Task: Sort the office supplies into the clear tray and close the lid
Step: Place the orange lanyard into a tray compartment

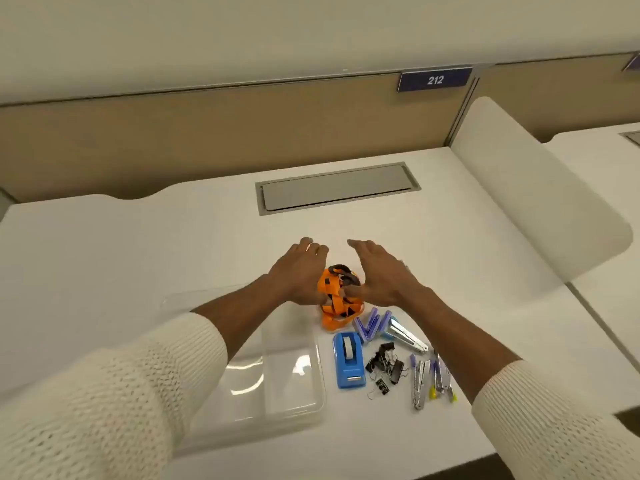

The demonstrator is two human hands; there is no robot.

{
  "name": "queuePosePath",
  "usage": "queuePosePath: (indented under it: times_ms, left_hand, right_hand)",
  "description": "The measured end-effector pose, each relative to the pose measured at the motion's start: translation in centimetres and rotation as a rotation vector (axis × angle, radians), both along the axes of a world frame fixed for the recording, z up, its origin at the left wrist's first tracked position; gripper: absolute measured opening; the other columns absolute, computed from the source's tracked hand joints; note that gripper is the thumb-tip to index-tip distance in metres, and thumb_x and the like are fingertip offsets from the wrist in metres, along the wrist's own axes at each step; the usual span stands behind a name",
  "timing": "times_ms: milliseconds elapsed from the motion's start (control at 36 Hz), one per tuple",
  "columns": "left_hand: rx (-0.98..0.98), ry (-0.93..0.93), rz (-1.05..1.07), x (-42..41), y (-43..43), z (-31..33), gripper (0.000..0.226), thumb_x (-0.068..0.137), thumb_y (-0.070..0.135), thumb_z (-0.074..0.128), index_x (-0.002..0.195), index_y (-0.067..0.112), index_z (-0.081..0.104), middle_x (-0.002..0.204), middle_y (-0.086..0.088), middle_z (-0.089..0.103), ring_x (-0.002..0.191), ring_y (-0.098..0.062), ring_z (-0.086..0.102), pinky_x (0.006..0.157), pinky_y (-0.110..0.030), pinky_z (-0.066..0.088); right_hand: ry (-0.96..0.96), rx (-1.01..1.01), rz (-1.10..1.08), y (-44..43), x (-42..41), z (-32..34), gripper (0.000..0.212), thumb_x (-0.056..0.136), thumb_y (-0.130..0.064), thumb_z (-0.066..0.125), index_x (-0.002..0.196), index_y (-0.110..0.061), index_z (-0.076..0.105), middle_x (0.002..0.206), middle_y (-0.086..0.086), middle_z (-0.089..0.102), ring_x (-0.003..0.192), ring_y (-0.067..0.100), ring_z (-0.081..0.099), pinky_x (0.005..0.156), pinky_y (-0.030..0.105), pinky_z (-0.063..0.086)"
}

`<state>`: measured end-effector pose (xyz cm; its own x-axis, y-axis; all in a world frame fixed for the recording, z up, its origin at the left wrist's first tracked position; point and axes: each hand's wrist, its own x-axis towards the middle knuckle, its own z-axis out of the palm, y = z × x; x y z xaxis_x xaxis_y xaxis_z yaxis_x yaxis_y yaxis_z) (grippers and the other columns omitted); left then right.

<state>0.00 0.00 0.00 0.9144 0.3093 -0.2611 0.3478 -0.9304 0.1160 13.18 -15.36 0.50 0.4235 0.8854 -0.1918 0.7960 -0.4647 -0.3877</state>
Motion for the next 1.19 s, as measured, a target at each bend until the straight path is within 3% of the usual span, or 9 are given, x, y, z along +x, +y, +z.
queuePosePath:
  times_ms: [139,222,333,444,528,639,778,1028,1194]
  left_hand:
    - [-0.011,0.106,-0.09,1.8,-0.6,-1.5,0.103,0.071,0.059,0.083,0.15,0.014,0.034,0.143,-0.011,0.05,0.129,-0.029,0.048,0.108,-0.041,0.043]
    - [-0.024,0.123,-0.092,2.5,-0.8,-2.5,0.087,0.074,0.051,0.085,0.14,0.015,0.041,0.131,-0.011,0.057,0.114,-0.027,0.057,0.096,-0.039,0.046]
    - [-0.116,0.117,-0.051,3.2,-0.8,-3.0,0.063,0.085,0.038,0.079,0.133,0.01,0.048,0.127,-0.013,0.057,0.112,-0.027,0.057,0.092,-0.036,0.048]
    - [-0.159,0.062,-0.004,3.9,-0.7,-3.6,0.054,0.088,0.035,0.076,0.131,0.01,0.053,0.126,-0.012,0.057,0.116,-0.028,0.057,0.095,-0.036,0.048]
    - [-0.238,0.026,0.073,4.2,-0.7,-3.4,0.037,0.088,0.035,0.075,0.114,0.01,0.063,0.111,-0.011,0.066,0.1,-0.025,0.064,0.088,-0.036,0.054]
    - [-0.301,-0.049,0.139,4.1,-0.3,-2.0,0.018,0.086,0.018,0.074,0.099,0.008,0.067,0.097,-0.01,0.071,0.08,-0.02,0.058,0.072,-0.032,0.049]
    - [-0.335,-0.178,0.17,3.0,0.7,0.0,0.021,0.079,0.013,0.076,0.098,0.008,0.067,0.091,-0.009,0.071,0.082,-0.025,0.063,0.07,-0.037,0.052]
    - [-0.309,-0.323,0.285,-2.7,2.3,5.6,0.034,0.079,0.026,0.083,0.105,0.014,0.066,0.093,-0.005,0.071,0.084,-0.022,0.066,0.072,-0.038,0.06]
    - [-0.303,-0.323,0.446,-7.2,2.6,4.7,0.027,0.076,0.027,0.081,0.098,0.021,0.067,0.086,-0.001,0.071,0.079,-0.019,0.066,0.071,-0.042,0.063]
  right_hand:
    - [0.074,-0.134,-0.016,-0.6,0.1,-2.5,0.113,0.067,-0.051,0.083,0.157,-0.018,0.024,0.152,0.012,0.04,0.135,0.032,0.045,0.106,0.046,0.047]
    - [0.053,-0.134,0.005,-0.5,0.1,-4.0,0.104,0.067,-0.047,0.083,0.152,-0.019,0.031,0.138,0.011,0.048,0.123,0.031,0.051,0.098,0.044,0.051]
    - [0.056,-0.116,-0.001,0.1,-0.1,-5.2,0.096,0.07,-0.043,0.082,0.15,-0.02,0.034,0.13,0.011,0.051,0.116,0.028,0.052,0.094,0.038,0.05]
    - [0.047,-0.069,-0.022,1.2,-0.3,-5.8,0.093,0.071,-0.043,0.084,0.148,-0.021,0.037,0.127,0.009,0.052,0.113,0.026,0.052,0.09,0.035,0.049]
    - [0.081,-0.041,-0.078,2.0,-0.2,-5.8,0.079,0.07,-0.042,0.087,0.136,-0.021,0.049,0.117,0.007,0.059,0.102,0.024,0.058,0.082,0.031,0.049]
    - [0.133,0.036,-0.162,2.7,0.6,-5.2,0.053,0.069,-0.027,0.086,0.116,-0.021,0.062,0.1,0.004,0.071,0.089,0.025,0.067,0.068,0.029,0.046]
    - [0.117,0.124,-0.181,3.1,0.9,-2.4,0.046,0.067,-0.02,0.089,0.108,-0.019,0.067,0.094,0.006,0.075,0.078,0.024,0.065,0.069,0.033,0.052]
    - [0.146,0.183,-0.095,4.8,-3.0,3.6,0.051,0.073,-0.03,0.09,0.117,-0.022,0.066,0.108,0.002,0.074,0.084,0.017,0.06,0.079,0.03,0.049]
    - [0.2,0.147,-0.07,6.2,-7.0,3.2,0.048,0.074,-0.026,0.088,0.117,-0.022,0.066,0.105,0.002,0.074,0.081,0.016,0.06,0.071,0.024,0.044]
